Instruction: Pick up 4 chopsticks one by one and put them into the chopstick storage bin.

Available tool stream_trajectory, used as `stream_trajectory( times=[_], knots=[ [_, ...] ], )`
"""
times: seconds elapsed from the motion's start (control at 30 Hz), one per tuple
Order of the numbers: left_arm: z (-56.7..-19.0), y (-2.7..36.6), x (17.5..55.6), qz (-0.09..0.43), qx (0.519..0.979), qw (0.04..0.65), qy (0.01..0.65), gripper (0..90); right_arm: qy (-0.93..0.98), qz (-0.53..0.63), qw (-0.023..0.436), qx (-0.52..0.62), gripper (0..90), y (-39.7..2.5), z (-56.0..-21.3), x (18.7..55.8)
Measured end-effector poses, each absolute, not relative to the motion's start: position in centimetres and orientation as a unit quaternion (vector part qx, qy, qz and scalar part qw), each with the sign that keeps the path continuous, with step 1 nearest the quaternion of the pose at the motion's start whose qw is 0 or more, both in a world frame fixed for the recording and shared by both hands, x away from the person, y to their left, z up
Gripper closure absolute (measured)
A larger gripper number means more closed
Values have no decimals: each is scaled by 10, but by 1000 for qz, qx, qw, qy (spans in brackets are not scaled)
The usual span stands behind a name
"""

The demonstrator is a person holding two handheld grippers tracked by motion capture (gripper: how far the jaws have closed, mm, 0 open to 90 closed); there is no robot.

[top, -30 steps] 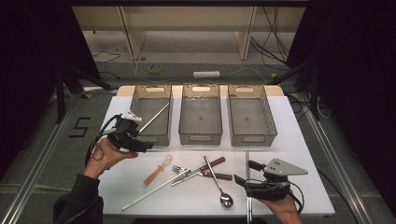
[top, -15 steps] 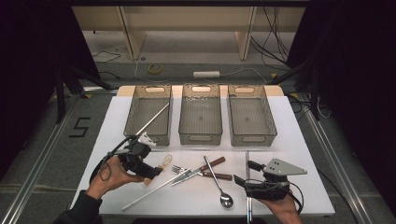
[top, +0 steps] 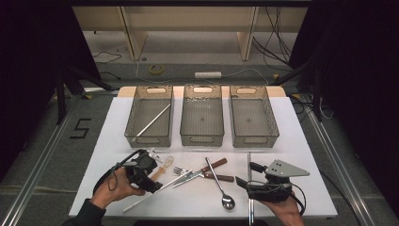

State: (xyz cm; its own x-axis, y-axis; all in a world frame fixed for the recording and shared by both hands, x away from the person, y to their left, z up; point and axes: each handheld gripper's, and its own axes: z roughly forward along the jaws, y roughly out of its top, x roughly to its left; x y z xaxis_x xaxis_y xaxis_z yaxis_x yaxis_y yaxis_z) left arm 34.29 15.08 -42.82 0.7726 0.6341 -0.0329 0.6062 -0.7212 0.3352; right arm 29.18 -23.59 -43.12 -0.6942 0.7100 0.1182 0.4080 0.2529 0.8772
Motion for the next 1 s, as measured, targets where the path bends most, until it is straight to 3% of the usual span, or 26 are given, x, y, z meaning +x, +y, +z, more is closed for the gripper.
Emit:
stream_trajectory(
  times=[0.53, 1.0],
  knots=[
    [-445, 147, 336, 18, 940, 128, 314, 617, 777, 494, 152, 359, 272, -236, -432, 292],
    [-456, 147, 336, 13, 944, 109, 311, 738, 779, 493, 151, 358, 271, -235, -432, 292]
  ],
)
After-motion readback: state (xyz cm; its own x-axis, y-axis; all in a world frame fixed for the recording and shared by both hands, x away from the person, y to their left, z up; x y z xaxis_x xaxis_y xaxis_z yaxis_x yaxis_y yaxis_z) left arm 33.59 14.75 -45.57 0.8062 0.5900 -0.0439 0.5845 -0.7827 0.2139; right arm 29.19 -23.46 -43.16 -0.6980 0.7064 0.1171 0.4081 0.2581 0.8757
